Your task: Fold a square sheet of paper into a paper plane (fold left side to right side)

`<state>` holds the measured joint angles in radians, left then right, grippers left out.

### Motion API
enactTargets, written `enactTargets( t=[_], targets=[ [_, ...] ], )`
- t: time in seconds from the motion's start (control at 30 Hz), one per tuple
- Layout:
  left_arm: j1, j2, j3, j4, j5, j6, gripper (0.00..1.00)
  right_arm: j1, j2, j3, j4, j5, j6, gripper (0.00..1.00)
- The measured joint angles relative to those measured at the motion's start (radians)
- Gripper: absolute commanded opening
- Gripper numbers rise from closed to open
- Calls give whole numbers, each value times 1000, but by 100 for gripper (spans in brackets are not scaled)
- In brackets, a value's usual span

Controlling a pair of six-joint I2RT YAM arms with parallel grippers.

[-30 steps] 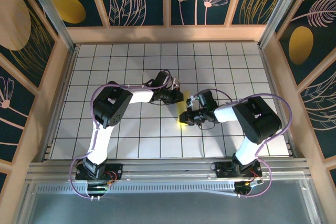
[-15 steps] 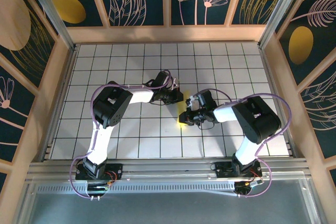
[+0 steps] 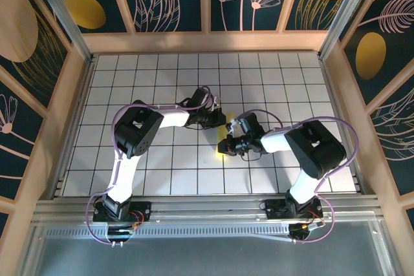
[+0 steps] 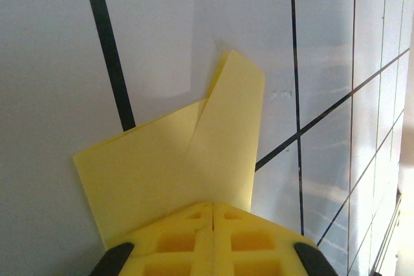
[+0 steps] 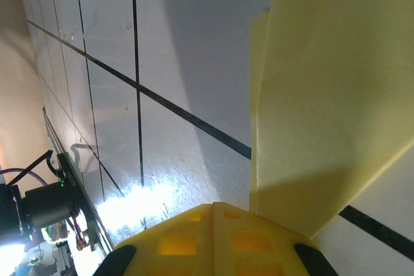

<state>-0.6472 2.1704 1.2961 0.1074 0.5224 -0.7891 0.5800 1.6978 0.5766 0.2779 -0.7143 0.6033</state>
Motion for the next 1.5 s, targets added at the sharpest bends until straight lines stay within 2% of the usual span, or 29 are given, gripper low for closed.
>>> enactTargets(
  t=[0.4,0.5,0.77,1.1,1.5],
  targets=[
    [0,0,0,-3,-3,0,0,69,-26,-28,2,5,25,0],
    [0,-1,0,-2,-4,0,0,75,-47,-28,-49,-4,29,0],
    [0,-4,0,-3,-14,0,0,-24,-200,-22,-118,-8,31,0],
    [0,-4,0,-3,-18,1,0,-25,-90,-6,-50,101,59,0],
    [0,-4,0,-3,-19,1,0,-23,-16,37,23,150,76,0]
  ],
)
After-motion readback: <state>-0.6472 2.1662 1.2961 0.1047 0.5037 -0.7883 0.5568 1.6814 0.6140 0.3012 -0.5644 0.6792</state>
